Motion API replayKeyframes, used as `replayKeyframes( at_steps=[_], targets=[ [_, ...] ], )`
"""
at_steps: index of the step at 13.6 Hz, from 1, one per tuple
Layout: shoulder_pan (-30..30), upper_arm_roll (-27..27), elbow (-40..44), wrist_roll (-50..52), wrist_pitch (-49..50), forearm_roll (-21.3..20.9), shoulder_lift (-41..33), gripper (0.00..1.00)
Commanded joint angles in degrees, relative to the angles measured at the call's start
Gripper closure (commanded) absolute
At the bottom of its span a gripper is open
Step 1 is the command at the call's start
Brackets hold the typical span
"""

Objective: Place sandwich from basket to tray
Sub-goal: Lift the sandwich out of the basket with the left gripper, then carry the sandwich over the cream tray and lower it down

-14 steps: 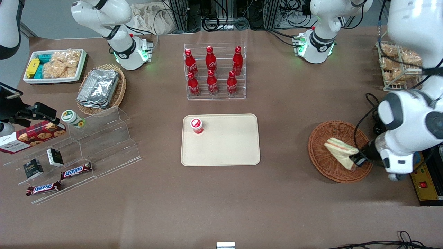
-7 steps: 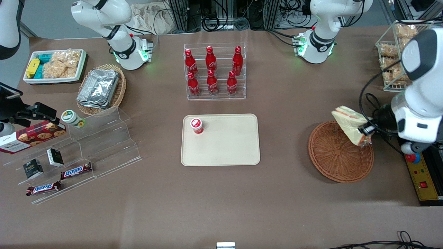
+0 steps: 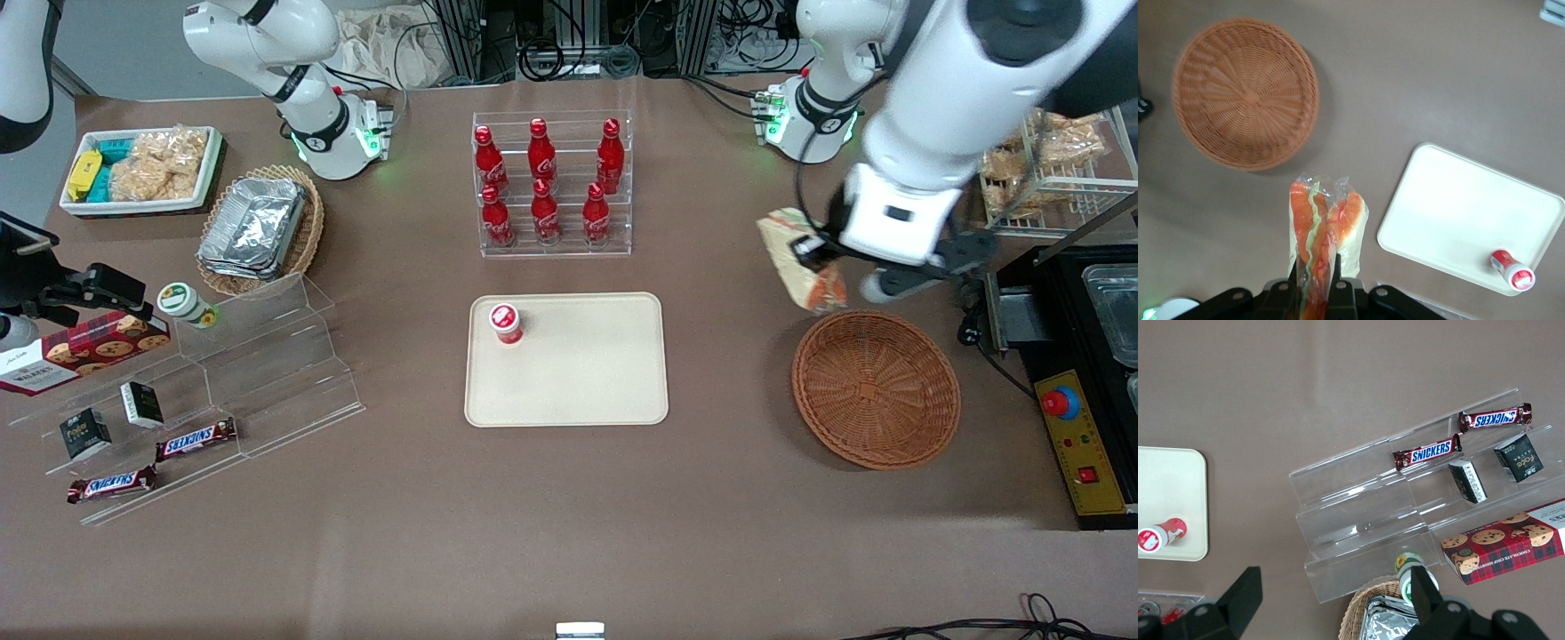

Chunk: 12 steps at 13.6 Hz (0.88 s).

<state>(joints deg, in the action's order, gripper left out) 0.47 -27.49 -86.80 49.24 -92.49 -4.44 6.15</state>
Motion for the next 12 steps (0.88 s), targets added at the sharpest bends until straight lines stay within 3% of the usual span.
replayKeyframes(
  at_steps=[1, 4, 12],
  targets=[
    [-2.3, -2.9, 1.5, 5.6, -0.1, -3.1, 5.9, 1.0],
    [-6.6, -2.8, 1.3, 11.6, -8.4, -4.2, 12.5, 1.0],
    [-14.6, -2.7, 0.9, 21.0, -26.5, -18.1, 32.9, 1.0]
  ],
)
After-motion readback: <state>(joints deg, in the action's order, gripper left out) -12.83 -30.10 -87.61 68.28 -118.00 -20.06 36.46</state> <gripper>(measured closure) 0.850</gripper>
